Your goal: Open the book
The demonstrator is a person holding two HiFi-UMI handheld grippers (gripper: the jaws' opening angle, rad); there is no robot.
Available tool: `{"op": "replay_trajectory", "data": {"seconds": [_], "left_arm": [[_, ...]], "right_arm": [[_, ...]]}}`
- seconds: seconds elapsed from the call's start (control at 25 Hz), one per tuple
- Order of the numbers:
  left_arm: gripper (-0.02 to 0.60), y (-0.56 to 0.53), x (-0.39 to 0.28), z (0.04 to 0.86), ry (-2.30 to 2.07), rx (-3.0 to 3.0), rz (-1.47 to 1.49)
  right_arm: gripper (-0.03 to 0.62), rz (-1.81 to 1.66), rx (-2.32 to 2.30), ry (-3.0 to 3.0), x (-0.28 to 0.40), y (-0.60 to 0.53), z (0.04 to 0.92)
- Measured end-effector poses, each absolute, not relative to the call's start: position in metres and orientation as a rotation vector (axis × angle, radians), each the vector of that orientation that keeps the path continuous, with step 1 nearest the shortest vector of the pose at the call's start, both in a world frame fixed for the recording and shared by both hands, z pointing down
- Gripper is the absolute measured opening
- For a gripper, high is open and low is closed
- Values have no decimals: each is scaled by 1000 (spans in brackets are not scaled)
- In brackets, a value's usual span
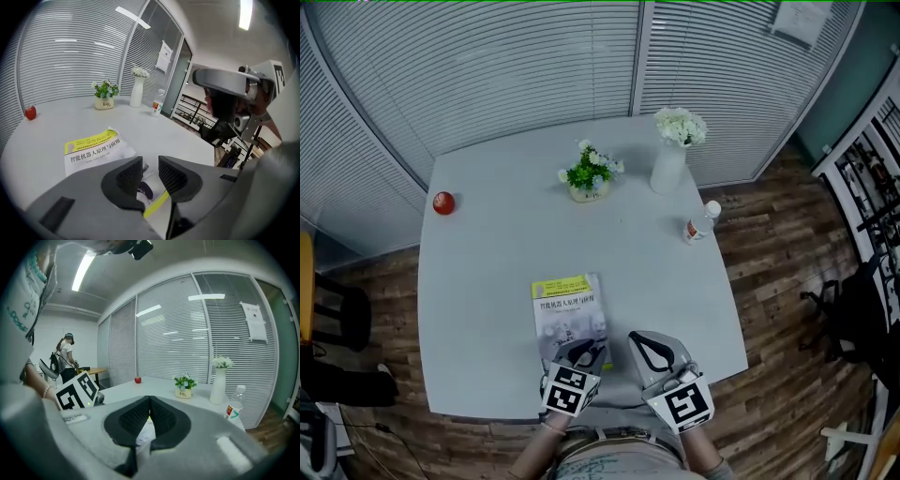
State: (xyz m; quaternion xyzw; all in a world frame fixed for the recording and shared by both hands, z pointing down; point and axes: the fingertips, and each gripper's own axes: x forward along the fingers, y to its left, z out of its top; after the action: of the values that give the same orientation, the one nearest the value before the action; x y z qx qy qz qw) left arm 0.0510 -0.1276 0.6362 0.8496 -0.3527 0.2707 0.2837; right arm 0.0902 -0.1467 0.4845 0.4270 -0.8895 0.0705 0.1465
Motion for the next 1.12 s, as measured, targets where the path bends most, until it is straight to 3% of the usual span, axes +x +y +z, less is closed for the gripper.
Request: {"op": "replay_trajectory", "data": {"seconds": [0.36, 0.76, 0.92, 1.12], "left_arm": [[103, -133, 57, 669, -1021, 2246, 903], [158, -141, 68, 691, -1074, 2245, 1092], [262, -148, 66, 699, -1121, 2234, 1141], [281, -150, 66, 706, -1116, 2232, 1185]], "right_arm": [[3, 262, 1249, -2537, 113, -144, 497], [3, 264, 1235, -2538, 130, -151, 500], [3, 261, 1228, -2531, 131, -154, 502], [3, 263, 1214, -2525, 131, -155, 504]]}}
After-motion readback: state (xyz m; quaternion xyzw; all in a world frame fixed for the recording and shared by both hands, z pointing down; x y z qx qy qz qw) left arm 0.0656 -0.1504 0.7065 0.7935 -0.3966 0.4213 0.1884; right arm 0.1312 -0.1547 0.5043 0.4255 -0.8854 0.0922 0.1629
